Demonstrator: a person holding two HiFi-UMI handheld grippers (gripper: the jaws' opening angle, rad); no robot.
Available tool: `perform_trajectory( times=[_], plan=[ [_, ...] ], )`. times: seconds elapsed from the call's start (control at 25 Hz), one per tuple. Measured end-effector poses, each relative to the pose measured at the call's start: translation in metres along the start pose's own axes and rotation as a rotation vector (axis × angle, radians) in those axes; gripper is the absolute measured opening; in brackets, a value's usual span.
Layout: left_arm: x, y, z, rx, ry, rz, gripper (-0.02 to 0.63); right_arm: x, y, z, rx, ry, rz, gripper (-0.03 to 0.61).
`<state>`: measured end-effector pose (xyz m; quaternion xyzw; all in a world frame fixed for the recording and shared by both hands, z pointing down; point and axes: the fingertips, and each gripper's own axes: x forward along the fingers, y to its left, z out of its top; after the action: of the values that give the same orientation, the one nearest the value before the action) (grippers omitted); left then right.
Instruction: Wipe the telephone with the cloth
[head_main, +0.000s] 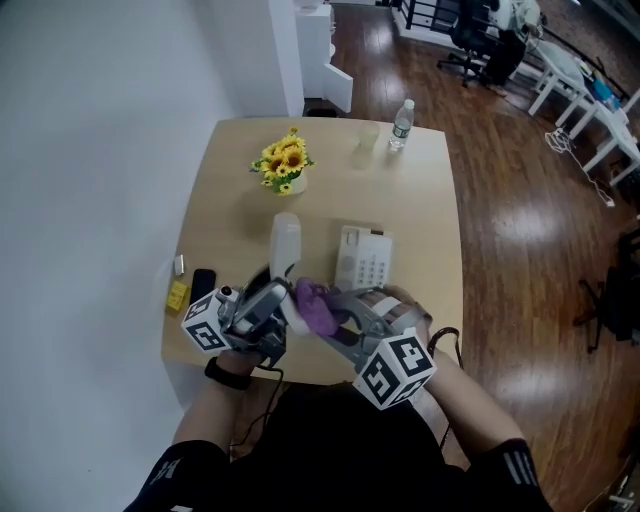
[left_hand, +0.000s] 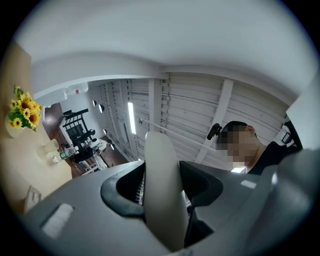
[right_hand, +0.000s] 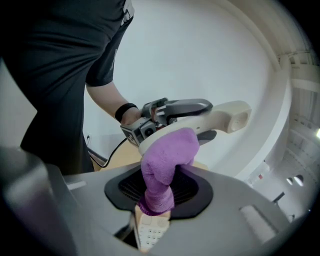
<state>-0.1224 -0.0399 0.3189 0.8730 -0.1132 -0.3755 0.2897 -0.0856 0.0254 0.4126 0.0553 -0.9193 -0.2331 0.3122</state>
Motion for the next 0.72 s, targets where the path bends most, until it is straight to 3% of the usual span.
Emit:
perform_trajectory(
  times=[0.28,0.56,0.72],
  plan=[
    [0.001,0.009,-0.007,-0.022,0.007,0.020,0.207,0.000,0.024,-0.014,0.008,0.035,0.053,0.129],
    [0.009,0.033,-0.020,-0.044,0.015,0.063,0.207,-0.008,0.051,-0.042,0.089,0.027,0.133,0.127],
    [0.009,0.072,-0.037,-0.041,0.072,0.185,0.209,-0.023,0.051,-0.067,0.203,0.034,0.087,0.129]
  ],
)
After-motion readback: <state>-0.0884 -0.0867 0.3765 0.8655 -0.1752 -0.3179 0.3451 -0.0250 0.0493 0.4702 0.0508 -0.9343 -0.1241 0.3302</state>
